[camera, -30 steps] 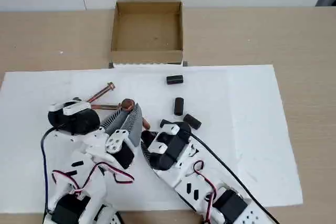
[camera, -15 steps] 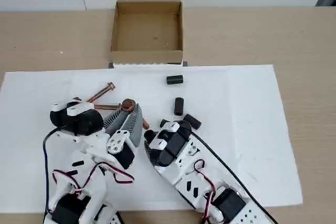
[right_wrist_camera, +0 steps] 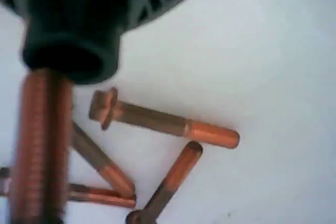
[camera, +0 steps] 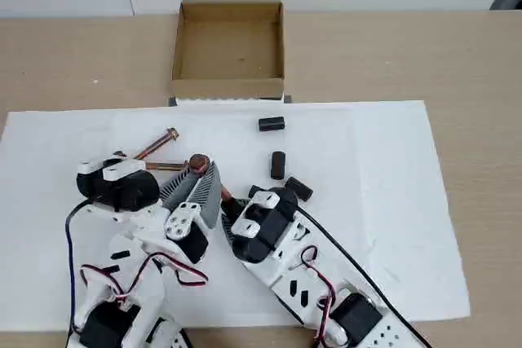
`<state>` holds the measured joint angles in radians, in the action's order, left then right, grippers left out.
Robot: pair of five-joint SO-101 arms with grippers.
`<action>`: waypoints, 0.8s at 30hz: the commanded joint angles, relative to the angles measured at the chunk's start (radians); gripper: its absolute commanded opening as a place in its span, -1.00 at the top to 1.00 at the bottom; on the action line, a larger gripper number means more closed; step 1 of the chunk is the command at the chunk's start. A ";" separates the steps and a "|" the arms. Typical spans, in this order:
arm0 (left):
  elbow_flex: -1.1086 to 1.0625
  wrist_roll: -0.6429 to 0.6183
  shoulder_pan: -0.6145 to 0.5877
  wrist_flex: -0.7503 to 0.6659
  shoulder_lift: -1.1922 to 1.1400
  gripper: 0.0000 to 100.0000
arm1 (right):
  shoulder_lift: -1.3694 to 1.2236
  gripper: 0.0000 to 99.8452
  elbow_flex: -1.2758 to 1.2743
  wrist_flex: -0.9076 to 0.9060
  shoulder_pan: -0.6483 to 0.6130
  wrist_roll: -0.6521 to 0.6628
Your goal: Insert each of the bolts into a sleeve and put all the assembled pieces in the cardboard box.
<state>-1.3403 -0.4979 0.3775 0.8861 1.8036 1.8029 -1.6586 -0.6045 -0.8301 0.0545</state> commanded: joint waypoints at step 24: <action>-0.007 0.029 0.123 0.181 0.002 0.99 | 0.012 1.00 0.092 0.093 0.030 0.025</action>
<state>-1.3357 -0.4887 0.4864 1.0319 1.8021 1.8029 -1.6433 -0.5631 -0.8132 0.0698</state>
